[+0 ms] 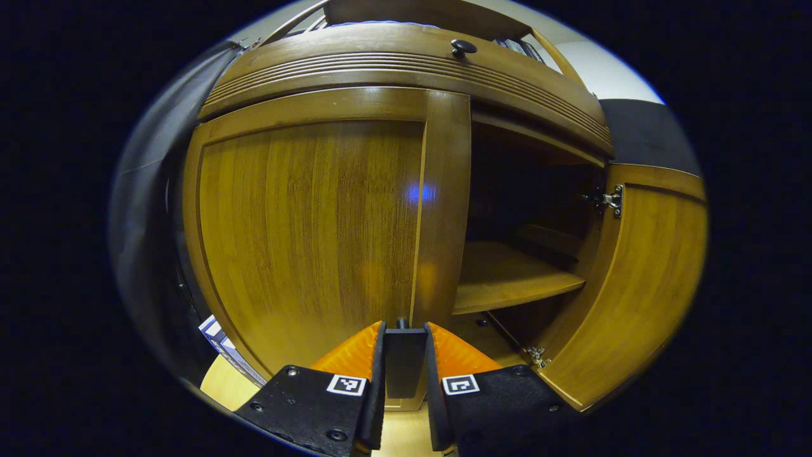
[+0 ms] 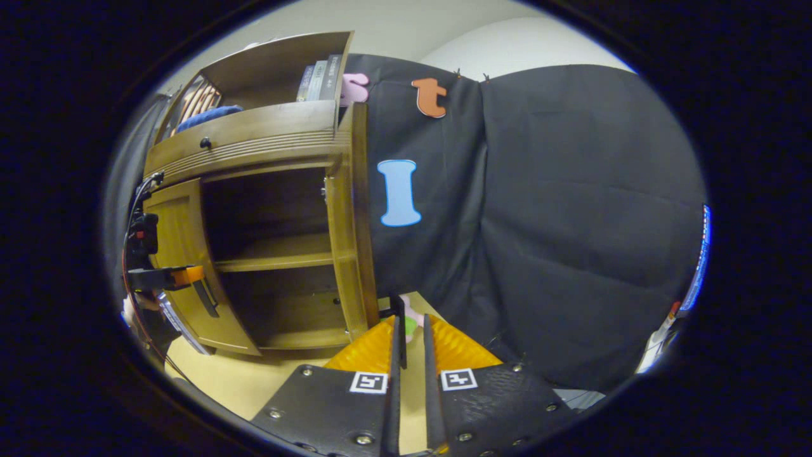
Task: Open the right door of the double-door shoe cabinet with the right hand, and open the left door with the left hand.
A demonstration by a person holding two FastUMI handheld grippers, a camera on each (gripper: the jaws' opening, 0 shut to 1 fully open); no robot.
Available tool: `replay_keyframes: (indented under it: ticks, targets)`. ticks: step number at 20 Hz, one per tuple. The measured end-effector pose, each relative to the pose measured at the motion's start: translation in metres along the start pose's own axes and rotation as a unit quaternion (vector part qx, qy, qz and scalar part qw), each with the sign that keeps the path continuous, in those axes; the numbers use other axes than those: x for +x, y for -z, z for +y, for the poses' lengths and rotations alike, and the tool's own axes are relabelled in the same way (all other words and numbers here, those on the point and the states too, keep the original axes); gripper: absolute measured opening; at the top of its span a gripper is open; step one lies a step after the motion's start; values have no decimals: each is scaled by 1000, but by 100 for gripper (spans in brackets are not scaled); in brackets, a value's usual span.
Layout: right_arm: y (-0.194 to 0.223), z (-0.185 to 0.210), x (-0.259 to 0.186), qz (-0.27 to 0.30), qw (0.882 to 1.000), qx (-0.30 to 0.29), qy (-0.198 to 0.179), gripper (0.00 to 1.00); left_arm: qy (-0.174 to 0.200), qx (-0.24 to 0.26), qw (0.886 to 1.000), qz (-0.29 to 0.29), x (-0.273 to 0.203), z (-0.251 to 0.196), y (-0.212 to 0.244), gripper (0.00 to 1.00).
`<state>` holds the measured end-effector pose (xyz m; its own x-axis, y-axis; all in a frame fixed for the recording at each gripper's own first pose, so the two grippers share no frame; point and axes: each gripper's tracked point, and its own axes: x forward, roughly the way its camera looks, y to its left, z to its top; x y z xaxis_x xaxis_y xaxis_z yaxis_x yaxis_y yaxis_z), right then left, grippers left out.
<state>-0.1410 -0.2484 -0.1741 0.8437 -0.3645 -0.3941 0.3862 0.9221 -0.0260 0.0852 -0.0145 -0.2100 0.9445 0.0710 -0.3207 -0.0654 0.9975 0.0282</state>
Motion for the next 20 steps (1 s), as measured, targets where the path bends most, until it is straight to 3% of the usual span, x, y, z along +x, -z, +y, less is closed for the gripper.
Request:
replay_keyframes:
  ticks: [20]
  targets:
    - [21, 103, -15, 9, 994, -20, -106, 17, 17, -16, 1000, 6, -105, 26, 15, 30]
